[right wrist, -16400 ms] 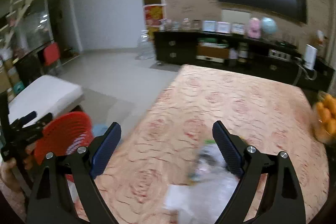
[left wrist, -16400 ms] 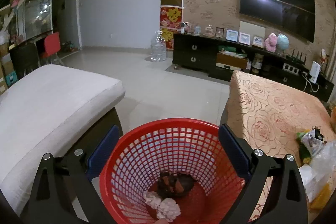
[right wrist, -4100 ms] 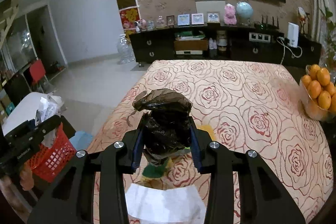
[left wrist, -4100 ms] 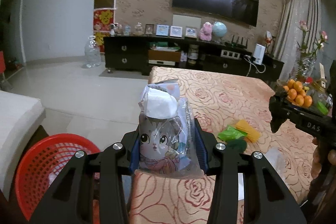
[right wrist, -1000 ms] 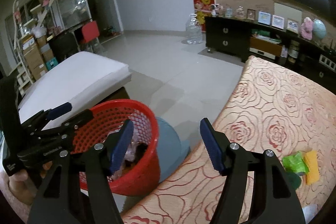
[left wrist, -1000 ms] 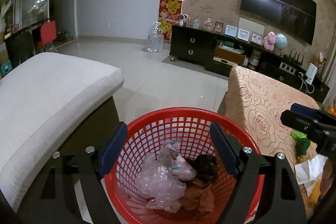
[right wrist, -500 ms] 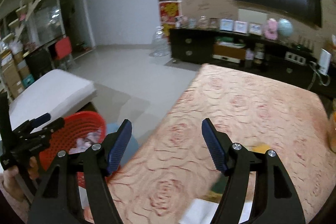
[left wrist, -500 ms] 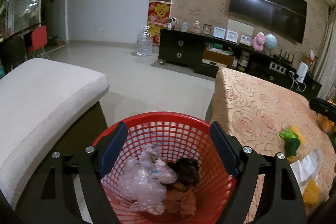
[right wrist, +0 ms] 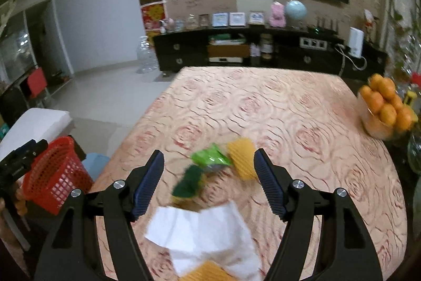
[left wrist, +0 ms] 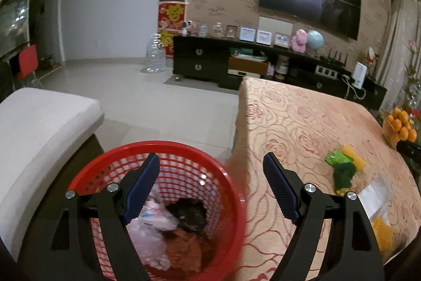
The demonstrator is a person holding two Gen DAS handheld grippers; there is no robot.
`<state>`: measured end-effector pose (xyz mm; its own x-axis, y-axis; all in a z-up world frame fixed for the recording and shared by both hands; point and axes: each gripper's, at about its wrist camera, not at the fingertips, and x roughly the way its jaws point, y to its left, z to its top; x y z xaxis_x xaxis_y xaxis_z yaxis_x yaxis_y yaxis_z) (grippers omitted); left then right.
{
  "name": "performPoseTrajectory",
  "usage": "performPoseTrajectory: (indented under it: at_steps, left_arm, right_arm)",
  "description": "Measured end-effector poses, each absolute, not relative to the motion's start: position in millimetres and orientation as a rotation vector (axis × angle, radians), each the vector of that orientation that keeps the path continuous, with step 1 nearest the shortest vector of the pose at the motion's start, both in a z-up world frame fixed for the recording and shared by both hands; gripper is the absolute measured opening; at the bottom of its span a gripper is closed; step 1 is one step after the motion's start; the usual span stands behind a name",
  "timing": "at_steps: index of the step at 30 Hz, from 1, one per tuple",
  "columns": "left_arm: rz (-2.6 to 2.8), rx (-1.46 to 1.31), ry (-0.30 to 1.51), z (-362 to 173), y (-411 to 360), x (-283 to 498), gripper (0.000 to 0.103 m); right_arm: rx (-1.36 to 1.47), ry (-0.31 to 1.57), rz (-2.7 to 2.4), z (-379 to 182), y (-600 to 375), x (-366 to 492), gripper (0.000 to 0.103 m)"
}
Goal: Collect trash
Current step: 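Move both tools back over the table toward the white tissue, then grasp the white tissue with the left gripper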
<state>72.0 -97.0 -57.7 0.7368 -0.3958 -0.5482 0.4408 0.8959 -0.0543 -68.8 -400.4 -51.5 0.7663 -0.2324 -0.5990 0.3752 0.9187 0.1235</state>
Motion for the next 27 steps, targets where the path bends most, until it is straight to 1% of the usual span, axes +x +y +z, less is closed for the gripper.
performPoseTrajectory:
  at_steps: [9,19,27]
  left_arm:
    - [-0.576,0.175,0.604,-70,-154,51,0.078]
    - [-0.804,0.274,0.717,-108,-233,13,0.078]
    - [-0.886,0.317,0.789,-131,-270,-4,0.078]
  right_arm:
    - [0.29,0.641,-0.438,-71,-432,-100,0.069]
    - [0.365,0.65,-0.463,-82,-455,-112,0.07]
    - [0.382,0.656,-0.449,-85,-458,-113,0.07]
